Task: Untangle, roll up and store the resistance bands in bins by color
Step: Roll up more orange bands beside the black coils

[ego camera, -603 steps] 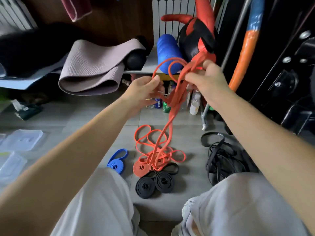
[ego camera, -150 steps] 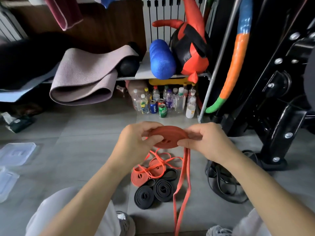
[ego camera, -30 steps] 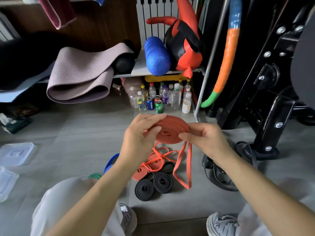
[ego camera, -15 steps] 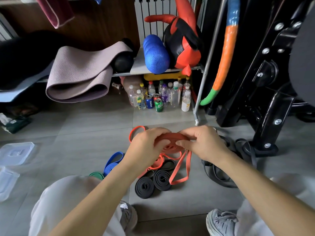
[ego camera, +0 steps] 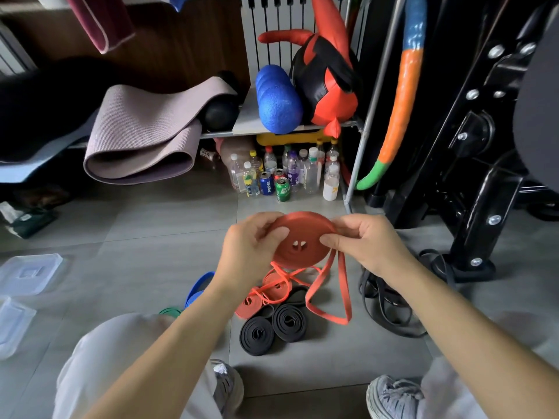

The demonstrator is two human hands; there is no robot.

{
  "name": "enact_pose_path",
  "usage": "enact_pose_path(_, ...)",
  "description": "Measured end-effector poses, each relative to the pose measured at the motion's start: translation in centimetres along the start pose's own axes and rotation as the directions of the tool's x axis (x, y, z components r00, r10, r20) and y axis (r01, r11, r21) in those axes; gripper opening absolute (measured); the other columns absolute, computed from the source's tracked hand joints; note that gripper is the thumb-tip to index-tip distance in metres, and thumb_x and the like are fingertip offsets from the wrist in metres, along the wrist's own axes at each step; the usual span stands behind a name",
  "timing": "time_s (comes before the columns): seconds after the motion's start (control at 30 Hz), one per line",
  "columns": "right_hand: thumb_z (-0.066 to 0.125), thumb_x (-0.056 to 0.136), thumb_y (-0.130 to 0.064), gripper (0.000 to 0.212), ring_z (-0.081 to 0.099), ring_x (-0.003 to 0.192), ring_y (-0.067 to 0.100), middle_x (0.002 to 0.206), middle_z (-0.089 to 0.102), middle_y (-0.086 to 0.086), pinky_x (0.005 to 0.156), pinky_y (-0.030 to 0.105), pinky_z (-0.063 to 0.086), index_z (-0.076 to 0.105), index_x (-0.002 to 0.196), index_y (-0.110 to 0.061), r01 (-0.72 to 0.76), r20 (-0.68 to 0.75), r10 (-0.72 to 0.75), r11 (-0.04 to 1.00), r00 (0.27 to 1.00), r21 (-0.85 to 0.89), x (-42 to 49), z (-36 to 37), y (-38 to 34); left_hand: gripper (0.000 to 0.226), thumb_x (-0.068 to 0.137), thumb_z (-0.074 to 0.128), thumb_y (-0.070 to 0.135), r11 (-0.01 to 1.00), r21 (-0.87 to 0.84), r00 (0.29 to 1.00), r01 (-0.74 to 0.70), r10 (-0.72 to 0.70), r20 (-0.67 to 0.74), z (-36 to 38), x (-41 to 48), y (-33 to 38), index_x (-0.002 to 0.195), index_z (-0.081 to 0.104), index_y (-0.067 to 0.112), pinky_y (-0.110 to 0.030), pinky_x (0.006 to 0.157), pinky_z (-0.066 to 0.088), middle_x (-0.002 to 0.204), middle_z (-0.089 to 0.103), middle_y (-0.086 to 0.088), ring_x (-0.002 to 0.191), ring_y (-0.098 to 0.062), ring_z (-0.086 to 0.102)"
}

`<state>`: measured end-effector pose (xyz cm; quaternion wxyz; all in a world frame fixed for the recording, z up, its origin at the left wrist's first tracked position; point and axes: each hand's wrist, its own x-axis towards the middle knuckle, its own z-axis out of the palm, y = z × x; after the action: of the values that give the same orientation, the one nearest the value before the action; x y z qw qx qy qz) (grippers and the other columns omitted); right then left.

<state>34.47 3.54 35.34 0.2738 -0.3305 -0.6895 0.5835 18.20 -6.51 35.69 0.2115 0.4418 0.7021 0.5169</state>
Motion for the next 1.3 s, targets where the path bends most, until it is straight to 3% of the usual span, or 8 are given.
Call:
enact_pose_path(0.17,0.074,0.075,-0.004,0.021,0.07,0.078,0.008,0.079,0.074,-0.007,0.079,0.02,0.055,0.069,0.082,-0.024,-0.039,-0.066,0.041,0.999,0.997,0.024,0.2,-0.1,0.1,0.019,0.086,0.062,0.001,0.965,-0.225,0.99,0.134,-0.139,-0.006,-0.2,0.3,0.0,0.098,0.063,0.016,-0.036,0.079,0.056,0.089,0.069,-0.002,0.084,-0.022,0.066)
enact_pose_path(0.27,0.073,0.077,-0.004,0.023,0.07,0.076,0.008,0.078,0.073,-0.007,0.076,0.019,0.055,0.07,0.082,-0.025,-0.029,-0.028,0.028,0.999,0.999,-0.025,0.3,-0.5,0.1,0.023,0.086,0.064,0.007,0.993,-0.074,0.993,0.094,-0.088,0.079,-0.1,0.3,-0.4,0.105,0.058,0.018,-0.033,0.087,0.052,0.097,0.065,0.005,0.097,-0.021,0.063)
enact_pose_path(0.47,0.075,0.077,-0.009,0.021,0.072,0.078,0.015,0.083,0.075,-0.001,0.081,0.038,0.057,0.07,0.083,-0.028,-0.009,0.071,0.027,0.969,0.997,-0.248,0.0,0.0,0.6,0.05,0.085,0.056,0.03,0.738,0.439,0.855,-0.512,0.391,0.341,0.4,-0.9,-1.1,0.133,0.043,0.033,-0.023,0.09,0.042,0.124,0.051,0.01,0.112,-0.013,0.051)
enact_pose_path(0.6,0.075,0.076,-0.006,0.021,0.072,0.079,0.016,0.085,0.075,0.001,0.081,0.04,0.057,0.073,0.087,-0.023,-0.001,0.074,0.022,0.963,0.997,-0.271,-0.2,-0.1,0.6,0.029,0.088,0.062,0.018,0.93,0.265,0.954,-0.255,0.196,0.227,0.6,-0.6,-1.0,0.116,0.064,0.024,-0.031,0.087,0.051,0.105,0.066,0.012,0.098,-0.01,0.062)
enact_pose_path(0.87,0.078,0.075,-0.016,0.018,0.071,0.079,0.014,0.082,0.075,-0.004,0.08,0.041,0.055,0.075,0.09,-0.024,0.012,0.074,0.019,0.921,0.997,-0.39,-0.2,-0.1,1.0,0.036,0.08,0.071,0.006,0.991,0.115,0.971,-0.071,0.042,0.236,0.5,-0.1,-1.1,0.078,0.063,0.041,-0.019,0.074,0.051,0.077,0.066,0.023,0.075,0.002,0.065)
enact_pose_path(0.97,0.079,0.075,-0.02,0.016,0.07,0.079,0.016,0.081,0.075,-0.003,0.078,0.042,0.055,0.075,0.09,-0.023,0.01,0.086,0.03,0.9,0.996,-0.436,0.0,-0.1,1.2,0.022,0.083,0.068,0.019,0.913,0.352,0.959,-0.208,0.119,0.257,0.8,-0.9,-0.7,0.102,0.065,0.03,-0.011,0.072,0.038,0.091,0.062,0.023,0.083,0.002,0.058)
enact_pose_path(1.1,0.08,0.073,-0.017,0.021,0.071,0.079,0.014,0.085,0.075,-0.002,0.077,0.041,0.057,0.074,0.093,-0.023,-0.02,0.085,0.058,0.919,0.995,-0.395,0.0,0.0,1.2,0.057,0.083,0.056,0.022,0.722,0.51,0.875,-0.468,0.3,0.38,1.4,-1.6,-1.6,0.134,0.038,0.039,-0.028,0.07,0.047,0.114,0.056,0.011,0.101,-0.017,0.056)
enact_pose_path(1.3,0.077,0.075,-0.011,0.021,0.07,0.081,0.008,0.087,0.075,-0.004,0.079,0.026,0.054,0.074,0.094,-0.02,0.023,0.058,-0.008,0.965,0.998,-0.261,0.2,-0.2,0.3,0.053,0.086,0.054,0.01,0.845,0.336,0.9,-0.416,0.331,0.283,0.5,-1.0,-1.4,0.128,0.046,0.042,-0.02,0.075,0.046,0.098,0.047,0.029,0.088,-0.005,0.053)
